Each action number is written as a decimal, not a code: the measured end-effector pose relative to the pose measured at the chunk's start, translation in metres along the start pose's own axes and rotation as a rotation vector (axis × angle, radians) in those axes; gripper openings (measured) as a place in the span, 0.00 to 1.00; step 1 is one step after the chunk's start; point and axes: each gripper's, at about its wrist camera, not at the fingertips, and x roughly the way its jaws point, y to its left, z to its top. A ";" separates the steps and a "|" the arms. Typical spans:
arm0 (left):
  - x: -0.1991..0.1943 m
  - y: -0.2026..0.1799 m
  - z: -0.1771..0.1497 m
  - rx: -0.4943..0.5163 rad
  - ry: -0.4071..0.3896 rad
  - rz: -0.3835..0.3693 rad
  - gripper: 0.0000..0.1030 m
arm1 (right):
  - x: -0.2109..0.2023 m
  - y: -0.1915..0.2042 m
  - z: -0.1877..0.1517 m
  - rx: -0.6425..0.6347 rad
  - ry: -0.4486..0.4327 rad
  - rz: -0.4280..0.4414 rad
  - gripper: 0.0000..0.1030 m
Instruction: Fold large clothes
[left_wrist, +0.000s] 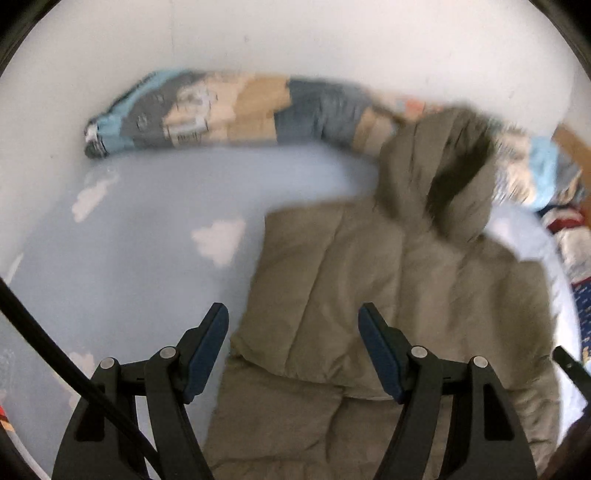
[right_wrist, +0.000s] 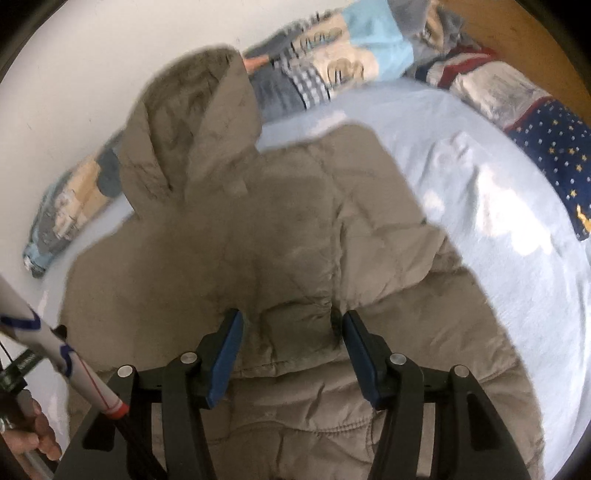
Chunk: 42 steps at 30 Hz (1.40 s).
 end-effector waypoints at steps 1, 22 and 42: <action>-0.015 0.003 0.004 -0.012 -0.022 -0.026 0.70 | -0.009 0.000 0.002 -0.004 -0.025 0.000 0.59; -0.179 0.127 -0.185 -0.166 0.059 -0.092 0.77 | -0.194 -0.113 -0.070 0.041 -0.184 0.021 0.62; -0.122 0.161 -0.280 -0.371 0.367 -0.407 0.74 | -0.190 -0.267 -0.195 0.424 0.053 0.082 0.65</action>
